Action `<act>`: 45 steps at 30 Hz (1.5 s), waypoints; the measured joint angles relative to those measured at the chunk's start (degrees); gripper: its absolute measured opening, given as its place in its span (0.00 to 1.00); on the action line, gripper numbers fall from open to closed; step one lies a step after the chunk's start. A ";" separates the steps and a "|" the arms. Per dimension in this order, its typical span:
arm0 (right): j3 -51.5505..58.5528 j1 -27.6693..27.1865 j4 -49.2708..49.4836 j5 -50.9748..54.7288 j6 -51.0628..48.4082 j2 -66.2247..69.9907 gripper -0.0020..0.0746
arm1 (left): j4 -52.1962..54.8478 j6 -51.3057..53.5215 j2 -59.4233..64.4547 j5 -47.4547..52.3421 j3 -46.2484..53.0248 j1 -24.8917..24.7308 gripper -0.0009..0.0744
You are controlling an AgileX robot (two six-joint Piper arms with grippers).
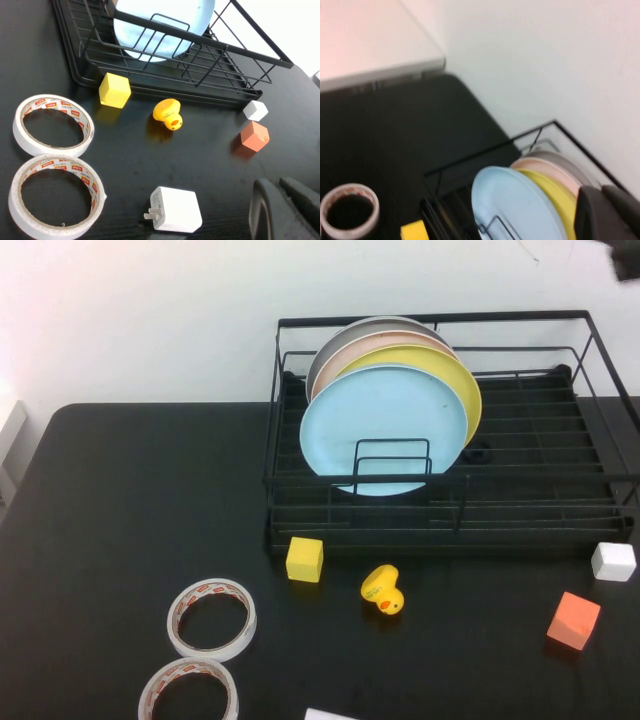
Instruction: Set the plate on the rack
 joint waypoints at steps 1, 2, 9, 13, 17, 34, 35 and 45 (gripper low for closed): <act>5.40 0.00 2.05 -2.13 -2.38 -3.50 0.03 | 0.00 0.00 0.00 0.00 0.00 0.00 0.01; 8.13 0.00 3.91 -3.65 -4.52 -6.37 0.03 | 0.00 0.00 0.00 0.00 0.00 0.00 0.01; 34.94 0.00 19.17 -14.26 -19.56 -30.14 0.03 | 0.00 0.12 0.00 0.15 0.00 0.00 0.01; 43.56 0.00 25.00 -20.27 -21.32 -39.95 0.03 | 0.00 0.26 0.00 0.52 0.00 0.00 0.01; 49.68 0.00 26.32 -20.26 -21.70 -47.84 0.03 | 0.00 0.26 0.00 0.63 0.00 0.00 0.01; 59.66 0.00 26.42 -14.77 -20.55 -56.00 0.03 | 0.00 0.26 0.00 0.76 0.00 0.00 0.01; 60.23 0.00 26.31 -15.68 -20.55 -56.13 0.03 | 0.00 0.26 0.00 0.76 0.00 0.00 0.01; 68.43 0.00 19.27 -31.74 -21.48 -65.36 0.03 | 0.00 0.26 0.00 0.81 0.00 0.00 0.01</act>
